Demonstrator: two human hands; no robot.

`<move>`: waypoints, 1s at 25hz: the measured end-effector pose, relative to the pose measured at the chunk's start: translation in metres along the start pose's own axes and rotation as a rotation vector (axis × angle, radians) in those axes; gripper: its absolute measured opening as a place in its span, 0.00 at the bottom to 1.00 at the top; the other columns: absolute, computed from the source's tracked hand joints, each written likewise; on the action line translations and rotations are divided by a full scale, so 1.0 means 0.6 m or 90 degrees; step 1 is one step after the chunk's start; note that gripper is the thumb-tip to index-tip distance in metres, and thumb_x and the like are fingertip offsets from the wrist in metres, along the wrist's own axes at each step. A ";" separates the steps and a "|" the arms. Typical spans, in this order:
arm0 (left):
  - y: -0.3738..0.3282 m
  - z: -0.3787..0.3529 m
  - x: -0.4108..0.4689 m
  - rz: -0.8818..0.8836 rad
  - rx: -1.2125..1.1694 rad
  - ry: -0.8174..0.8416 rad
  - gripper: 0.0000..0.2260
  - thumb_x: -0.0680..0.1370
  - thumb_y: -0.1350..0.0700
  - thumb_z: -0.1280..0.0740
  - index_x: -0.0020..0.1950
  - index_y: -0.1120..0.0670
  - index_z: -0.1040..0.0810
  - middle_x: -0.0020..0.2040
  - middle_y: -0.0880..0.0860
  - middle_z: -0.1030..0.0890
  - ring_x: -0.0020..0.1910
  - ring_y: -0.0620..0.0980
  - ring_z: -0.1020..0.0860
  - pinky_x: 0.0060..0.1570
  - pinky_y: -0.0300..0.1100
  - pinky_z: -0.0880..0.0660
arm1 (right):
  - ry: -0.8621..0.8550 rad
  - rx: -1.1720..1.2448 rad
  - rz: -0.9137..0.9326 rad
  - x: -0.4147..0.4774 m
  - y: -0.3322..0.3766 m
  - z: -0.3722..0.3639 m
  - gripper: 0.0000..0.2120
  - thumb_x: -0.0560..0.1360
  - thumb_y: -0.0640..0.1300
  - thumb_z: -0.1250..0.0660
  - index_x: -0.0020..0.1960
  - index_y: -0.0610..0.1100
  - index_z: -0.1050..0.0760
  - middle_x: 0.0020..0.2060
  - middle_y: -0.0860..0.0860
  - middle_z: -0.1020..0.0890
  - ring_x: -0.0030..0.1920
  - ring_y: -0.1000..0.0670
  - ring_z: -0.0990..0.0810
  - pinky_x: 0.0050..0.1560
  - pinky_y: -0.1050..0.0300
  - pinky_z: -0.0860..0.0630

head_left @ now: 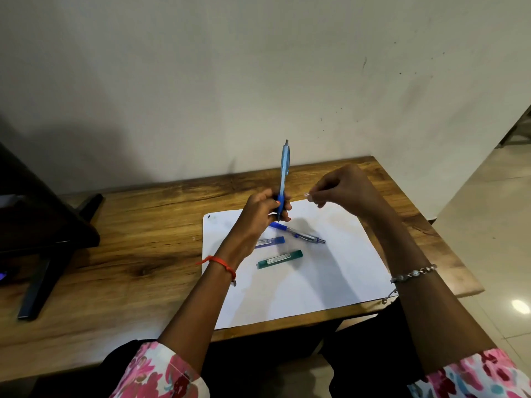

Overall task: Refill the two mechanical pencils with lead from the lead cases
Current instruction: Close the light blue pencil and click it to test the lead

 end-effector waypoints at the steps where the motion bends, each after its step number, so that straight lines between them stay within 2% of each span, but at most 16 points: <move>1: 0.001 -0.001 0.000 0.006 -0.013 -0.003 0.13 0.80 0.64 0.49 0.43 0.59 0.26 0.37 0.55 0.26 0.36 0.49 0.26 0.36 0.35 0.24 | -0.022 0.097 0.009 -0.003 0.009 0.006 0.02 0.68 0.36 0.27 0.40 0.37 0.18 0.28 0.50 0.17 0.27 0.57 0.21 0.32 0.68 0.24; 3: 0.001 -0.001 -0.001 0.008 0.002 -0.017 0.15 0.81 0.55 0.46 0.39 0.56 0.26 0.35 0.53 0.26 0.33 0.47 0.28 0.34 0.34 0.25 | -0.059 0.231 0.036 -0.008 0.022 0.018 0.04 0.70 0.34 0.29 0.42 0.42 0.19 0.27 0.56 0.17 0.29 0.58 0.21 0.35 0.68 0.23; 5: -0.002 0.001 -0.003 -0.010 0.042 -0.031 0.15 0.80 0.52 0.44 0.38 0.55 0.25 0.35 0.53 0.27 0.32 0.46 0.29 0.34 0.33 0.26 | -0.089 0.321 0.065 -0.008 0.029 0.025 0.07 0.72 0.33 0.32 0.44 0.44 0.20 0.31 0.56 0.17 0.31 0.56 0.21 0.36 0.66 0.22; 9: -0.009 -0.001 -0.006 -0.062 0.070 -0.005 0.09 0.80 0.57 0.43 0.47 0.56 0.25 0.35 0.54 0.24 0.30 0.43 0.23 0.37 0.33 0.23 | -0.109 0.414 0.099 -0.003 0.035 0.025 0.10 0.74 0.31 0.37 0.48 0.42 0.20 0.33 0.55 0.16 0.33 0.53 0.22 0.37 0.62 0.22; 11: -0.010 -0.005 -0.007 -0.078 0.085 0.017 0.08 0.80 0.59 0.44 0.52 0.56 0.26 0.37 0.53 0.22 0.31 0.42 0.21 0.39 0.33 0.22 | -0.137 0.427 0.114 -0.003 0.036 0.029 0.10 0.73 0.30 0.37 0.48 0.41 0.20 0.32 0.55 0.16 0.31 0.52 0.22 0.38 0.62 0.22; 13: -0.011 -0.009 -0.007 -0.092 0.118 0.030 0.08 0.80 0.59 0.44 0.52 0.54 0.26 0.39 0.52 0.20 0.34 0.43 0.20 0.41 0.34 0.22 | -0.167 0.445 0.113 -0.004 0.036 0.035 0.11 0.72 0.29 0.36 0.46 0.42 0.20 0.32 0.55 0.16 0.29 0.53 0.22 0.38 0.62 0.22; 16: -0.012 -0.012 -0.009 -0.100 0.153 0.034 0.08 0.80 0.59 0.44 0.52 0.52 0.26 0.41 0.49 0.20 0.37 0.45 0.20 0.42 0.33 0.22 | -0.191 0.415 0.118 -0.005 0.036 0.042 0.10 0.73 0.31 0.35 0.47 0.42 0.20 0.32 0.55 0.16 0.29 0.54 0.23 0.38 0.62 0.22; 19: -0.014 -0.013 -0.011 -0.100 0.170 0.034 0.08 0.80 0.59 0.45 0.52 0.53 0.26 0.41 0.49 0.21 0.39 0.46 0.20 0.43 0.33 0.23 | -0.188 0.326 0.141 -0.007 0.041 0.040 0.09 0.74 0.34 0.35 0.51 0.43 0.21 0.36 0.50 0.18 0.30 0.55 0.23 0.38 0.62 0.22; 25: -0.017 -0.016 -0.012 -0.098 0.188 0.032 0.08 0.80 0.59 0.45 0.52 0.53 0.27 0.41 0.49 0.21 0.40 0.48 0.21 0.47 0.38 0.23 | -0.157 0.252 0.158 -0.006 0.046 0.032 0.08 0.75 0.35 0.37 0.53 0.41 0.22 0.38 0.51 0.19 0.31 0.56 0.23 0.39 0.62 0.22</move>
Point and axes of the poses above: each hand's wrist, its own x-axis towards the middle knuckle, its own z-axis out of the back of the hand, y = z × x, the point moved 7 cm from there along x, towards the middle knuckle
